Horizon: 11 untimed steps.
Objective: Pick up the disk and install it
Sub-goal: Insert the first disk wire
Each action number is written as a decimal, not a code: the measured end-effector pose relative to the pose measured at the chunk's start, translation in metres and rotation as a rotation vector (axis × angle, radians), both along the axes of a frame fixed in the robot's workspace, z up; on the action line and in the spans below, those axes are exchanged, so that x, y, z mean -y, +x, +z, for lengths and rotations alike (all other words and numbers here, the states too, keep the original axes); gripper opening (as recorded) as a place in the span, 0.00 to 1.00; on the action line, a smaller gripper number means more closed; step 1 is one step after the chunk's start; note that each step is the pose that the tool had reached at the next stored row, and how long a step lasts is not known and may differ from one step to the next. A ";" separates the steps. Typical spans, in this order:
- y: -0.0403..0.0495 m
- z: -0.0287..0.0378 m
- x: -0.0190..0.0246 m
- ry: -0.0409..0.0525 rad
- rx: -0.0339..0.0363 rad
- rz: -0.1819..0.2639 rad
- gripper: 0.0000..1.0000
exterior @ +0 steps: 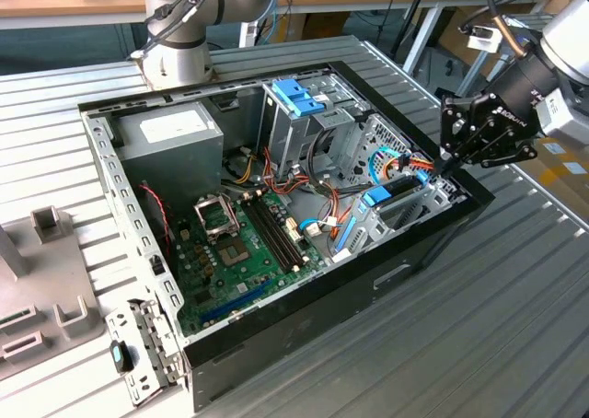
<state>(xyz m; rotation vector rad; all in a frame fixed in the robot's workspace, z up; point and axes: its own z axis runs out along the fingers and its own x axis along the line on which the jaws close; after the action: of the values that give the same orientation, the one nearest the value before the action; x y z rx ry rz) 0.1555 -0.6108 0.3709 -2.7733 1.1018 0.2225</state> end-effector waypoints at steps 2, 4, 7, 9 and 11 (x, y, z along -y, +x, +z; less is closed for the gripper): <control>-0.0012 -0.0001 0.0000 0.0000 0.0000 -0.011 0.16; -0.0026 -0.0002 0.0000 0.0001 0.0000 -0.018 0.16; -0.0045 -0.0002 0.0000 0.0000 0.0000 -0.028 0.16; -0.0058 -0.0004 0.0000 0.0000 0.0000 -0.035 0.16; -0.0072 -0.0005 0.0000 -0.0001 0.0000 -0.042 0.16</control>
<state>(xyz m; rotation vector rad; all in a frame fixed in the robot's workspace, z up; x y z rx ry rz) 0.1484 -0.6108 0.3705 -2.7472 1.1586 0.2175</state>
